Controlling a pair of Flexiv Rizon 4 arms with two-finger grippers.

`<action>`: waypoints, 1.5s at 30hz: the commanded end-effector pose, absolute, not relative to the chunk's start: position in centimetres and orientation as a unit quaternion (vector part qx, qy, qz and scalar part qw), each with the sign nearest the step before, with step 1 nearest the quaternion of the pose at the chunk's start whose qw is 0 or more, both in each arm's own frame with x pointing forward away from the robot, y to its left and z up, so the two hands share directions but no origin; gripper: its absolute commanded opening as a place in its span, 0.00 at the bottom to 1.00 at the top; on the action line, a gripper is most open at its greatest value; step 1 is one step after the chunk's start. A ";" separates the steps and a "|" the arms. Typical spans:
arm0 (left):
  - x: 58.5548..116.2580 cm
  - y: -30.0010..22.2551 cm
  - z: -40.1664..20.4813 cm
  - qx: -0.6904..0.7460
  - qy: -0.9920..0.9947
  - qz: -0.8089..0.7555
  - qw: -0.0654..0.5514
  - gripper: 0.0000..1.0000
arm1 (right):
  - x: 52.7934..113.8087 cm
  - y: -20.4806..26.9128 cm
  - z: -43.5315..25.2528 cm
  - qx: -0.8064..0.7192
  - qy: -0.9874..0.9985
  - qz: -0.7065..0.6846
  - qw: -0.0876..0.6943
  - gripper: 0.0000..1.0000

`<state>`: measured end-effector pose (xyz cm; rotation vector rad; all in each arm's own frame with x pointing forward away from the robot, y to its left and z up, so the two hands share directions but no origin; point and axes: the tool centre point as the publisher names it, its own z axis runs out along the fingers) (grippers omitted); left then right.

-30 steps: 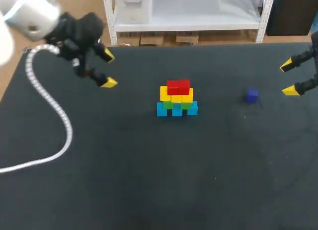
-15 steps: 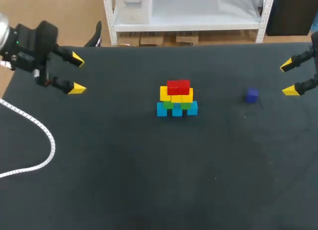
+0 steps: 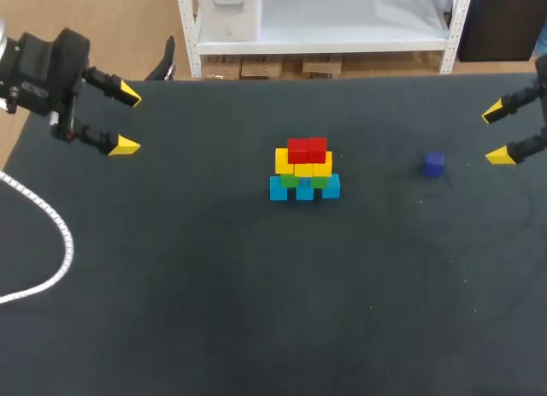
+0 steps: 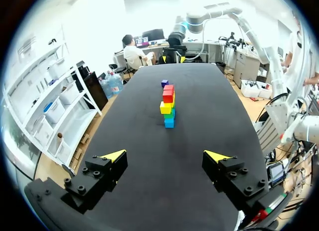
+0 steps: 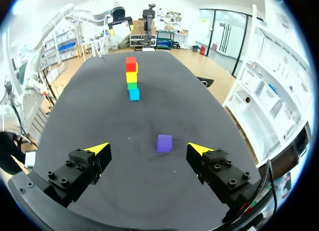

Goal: Place the blue cubes, place green cubes on the blue cubes, place the yellow cubes on the green cubes, then place the red cubes on the yellow cubes, and place purple cube on the red cubes.

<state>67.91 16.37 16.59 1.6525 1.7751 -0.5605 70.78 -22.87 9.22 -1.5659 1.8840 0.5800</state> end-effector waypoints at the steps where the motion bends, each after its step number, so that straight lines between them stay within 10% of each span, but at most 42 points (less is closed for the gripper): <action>1: 68.3 16.2 16.6 0.630 0.676 -0.214 0.316 1.00 | 71.8 -22.3 8.5 -0.596 0.719 0.198 0.299 1.00; 45: 68.3 16.2 16.6 0.630 0.676 -0.214 0.316 1.00 | 75.3 -18.6 -0.9 -0.539 0.783 0.160 0.265 1.00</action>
